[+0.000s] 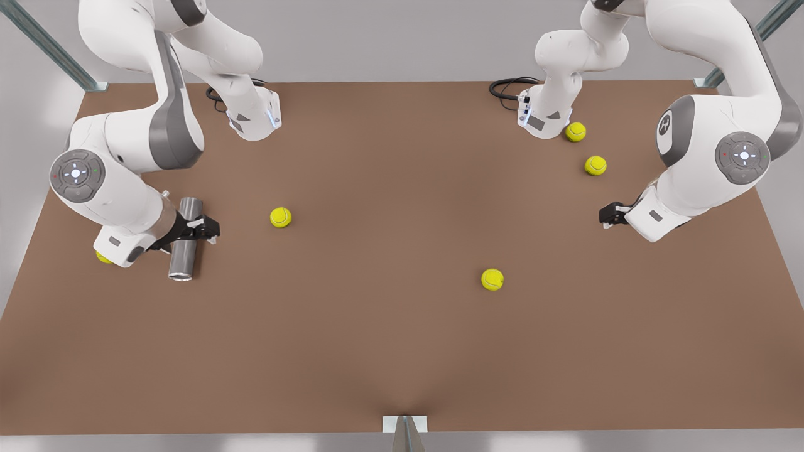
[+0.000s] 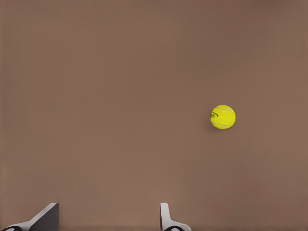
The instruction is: Put the tennis tube upright
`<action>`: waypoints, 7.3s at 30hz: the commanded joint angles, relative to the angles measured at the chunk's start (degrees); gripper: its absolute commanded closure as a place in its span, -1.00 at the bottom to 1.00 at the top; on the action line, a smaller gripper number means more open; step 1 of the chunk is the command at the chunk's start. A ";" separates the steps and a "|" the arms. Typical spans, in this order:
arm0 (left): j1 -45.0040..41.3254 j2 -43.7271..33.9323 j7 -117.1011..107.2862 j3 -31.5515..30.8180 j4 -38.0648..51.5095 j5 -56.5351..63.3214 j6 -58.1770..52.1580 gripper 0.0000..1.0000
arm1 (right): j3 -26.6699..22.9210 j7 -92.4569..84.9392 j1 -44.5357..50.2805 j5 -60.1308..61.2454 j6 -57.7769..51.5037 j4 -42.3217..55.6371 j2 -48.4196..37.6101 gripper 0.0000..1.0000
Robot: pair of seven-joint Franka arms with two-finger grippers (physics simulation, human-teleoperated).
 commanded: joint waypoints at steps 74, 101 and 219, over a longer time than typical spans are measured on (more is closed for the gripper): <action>-5.01 7.20 -0.44 0.00 0.00 0.29 1.93 -1.00 | 5.28 -6.94 -34.75 -9.14 53.09 -55.90 0.61 -1.00; -5.01 7.03 -0.09 0.00 0.09 0.46 1.23 -1.00 | 5.20 -7.12 -34.14 -9.23 53.61 -55.11 2.89 -1.00; -5.01 9.40 -0.44 0.00 0.09 0.11 0.53 -1.00 | 16.01 -25.49 13.23 -24.70 35.68 -4.58 27.59 -0.56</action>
